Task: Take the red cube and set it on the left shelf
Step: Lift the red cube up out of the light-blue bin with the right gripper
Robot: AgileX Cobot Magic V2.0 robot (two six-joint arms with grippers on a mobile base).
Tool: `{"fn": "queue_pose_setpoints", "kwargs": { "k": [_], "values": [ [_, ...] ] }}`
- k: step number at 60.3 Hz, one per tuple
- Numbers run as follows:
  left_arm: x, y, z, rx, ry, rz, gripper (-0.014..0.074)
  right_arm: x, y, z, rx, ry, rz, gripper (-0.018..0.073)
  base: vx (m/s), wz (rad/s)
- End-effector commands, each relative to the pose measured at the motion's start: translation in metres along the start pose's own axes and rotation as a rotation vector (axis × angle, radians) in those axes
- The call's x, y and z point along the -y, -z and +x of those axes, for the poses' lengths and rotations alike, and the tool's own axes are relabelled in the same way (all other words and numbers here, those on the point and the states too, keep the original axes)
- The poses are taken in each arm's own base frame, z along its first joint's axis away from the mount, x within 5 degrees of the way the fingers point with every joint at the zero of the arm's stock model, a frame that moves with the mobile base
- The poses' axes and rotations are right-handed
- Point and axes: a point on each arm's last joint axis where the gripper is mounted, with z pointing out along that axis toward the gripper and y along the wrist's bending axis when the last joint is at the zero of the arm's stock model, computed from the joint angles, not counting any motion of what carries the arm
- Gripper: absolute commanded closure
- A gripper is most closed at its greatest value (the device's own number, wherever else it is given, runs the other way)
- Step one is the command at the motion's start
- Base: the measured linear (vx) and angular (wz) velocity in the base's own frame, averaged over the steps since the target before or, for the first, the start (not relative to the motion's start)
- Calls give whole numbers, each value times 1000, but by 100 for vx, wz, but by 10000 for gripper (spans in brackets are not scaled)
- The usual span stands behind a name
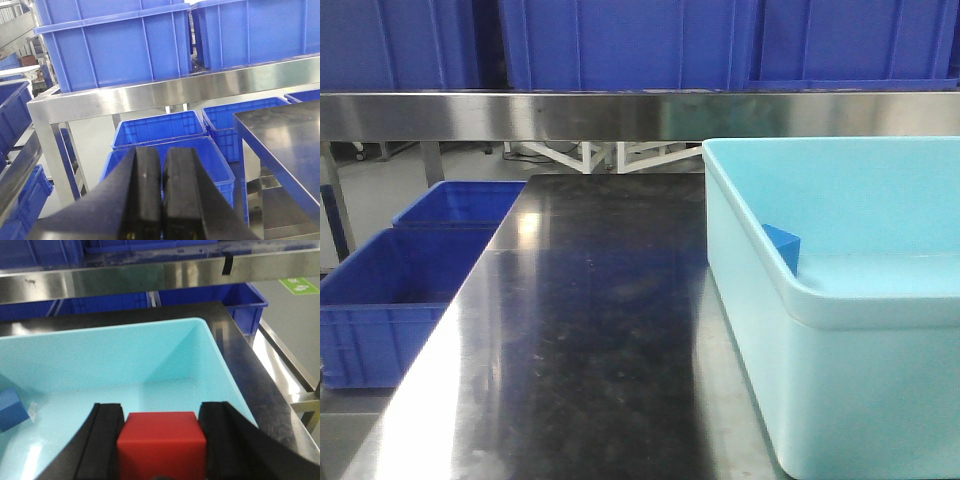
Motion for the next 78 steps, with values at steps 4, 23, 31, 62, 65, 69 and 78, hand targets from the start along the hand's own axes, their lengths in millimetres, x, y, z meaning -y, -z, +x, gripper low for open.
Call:
{"fn": "queue_pose_setpoints", "kwargs": {
  "k": [4,23,31,62,65,69,78],
  "values": [
    [0,-1,0,61,4,-8,491,-1,3,-18,123,11,-2,502,0,0],
    [0,-1,0,61,4,-8,491,-1,3,-19,134,11,-3,502,0,0],
    [0,-1,0,61,4,-8,491,-1,3,-21,157,11,-5,502,0,0],
    [0,-1,0,61,4,-8,491,-2,-5,-24,150,11,-4,502,0,0],
    [0,-1,0,61,4,-8,491,-1,-6,-24,147,11,-4,502,0,0],
    [0,-1,0,61,4,-8,491,-1,-6,-23,146,11,-4,502,0,0],
    [0,-1,0,61,4,-8,491,-1,-6,-21,118,11,-1,502,0,0]
  ]
}}
